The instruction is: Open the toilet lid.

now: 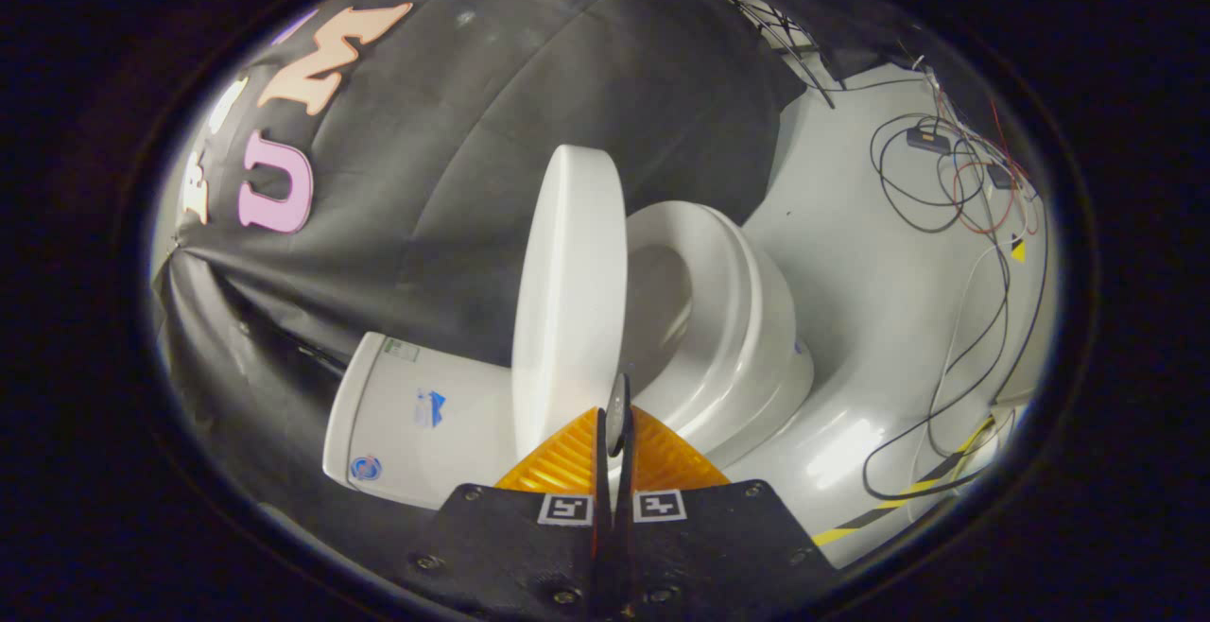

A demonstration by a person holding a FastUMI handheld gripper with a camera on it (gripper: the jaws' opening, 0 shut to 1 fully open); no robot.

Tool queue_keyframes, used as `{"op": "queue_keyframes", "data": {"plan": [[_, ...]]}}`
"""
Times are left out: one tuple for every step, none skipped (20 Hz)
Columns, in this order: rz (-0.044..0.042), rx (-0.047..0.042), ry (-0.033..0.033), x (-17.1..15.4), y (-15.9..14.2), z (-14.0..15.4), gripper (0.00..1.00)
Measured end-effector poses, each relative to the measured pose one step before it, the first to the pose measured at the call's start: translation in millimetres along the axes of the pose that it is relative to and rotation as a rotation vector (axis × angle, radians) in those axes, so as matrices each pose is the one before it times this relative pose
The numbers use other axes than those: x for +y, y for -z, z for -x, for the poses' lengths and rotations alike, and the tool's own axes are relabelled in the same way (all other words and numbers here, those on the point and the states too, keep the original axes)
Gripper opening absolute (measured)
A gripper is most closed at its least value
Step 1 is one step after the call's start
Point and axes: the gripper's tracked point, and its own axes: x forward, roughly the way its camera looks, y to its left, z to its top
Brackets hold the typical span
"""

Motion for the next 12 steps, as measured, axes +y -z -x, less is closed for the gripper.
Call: {"op": "queue_keyframes", "data": {"plan": [[0.00055,-0.00714,-0.01549,5.72,-1.03,1.71,0.01],[0.01492,-0.00824,-0.01186,5.15,-0.82,2.50,0.01],[0.02295,-0.01166,-0.00829,6.83,-1.30,2.92,0.01],[0.01868,-0.01102,-0.00781,7.87,0.79,0.67,0.01],[0.02298,-0.01240,-0.00565,7.01,-0.83,2.28,0.01],[0.02125,-0.01129,-0.00513,7.53,0.09,0.55,0.01],[0.03420,-0.00817,0.00174,4.58,-0.23,2.30,0.01],[0.03532,-0.00905,0.00289,2.94,1.03,1.11,0.01],[0.03789,-0.00832,0.00808,1.79,-0.72,0.09,0.01],[0.03463,-0.00465,0.00961,3.04,-0.44,1.97,0.01],[0.03052,-0.00531,0.00638,3.43,-0.94,2.00,0.01],[0.02874,-0.00422,0.00472,5.33,0.46,0.99,0.01]]}}
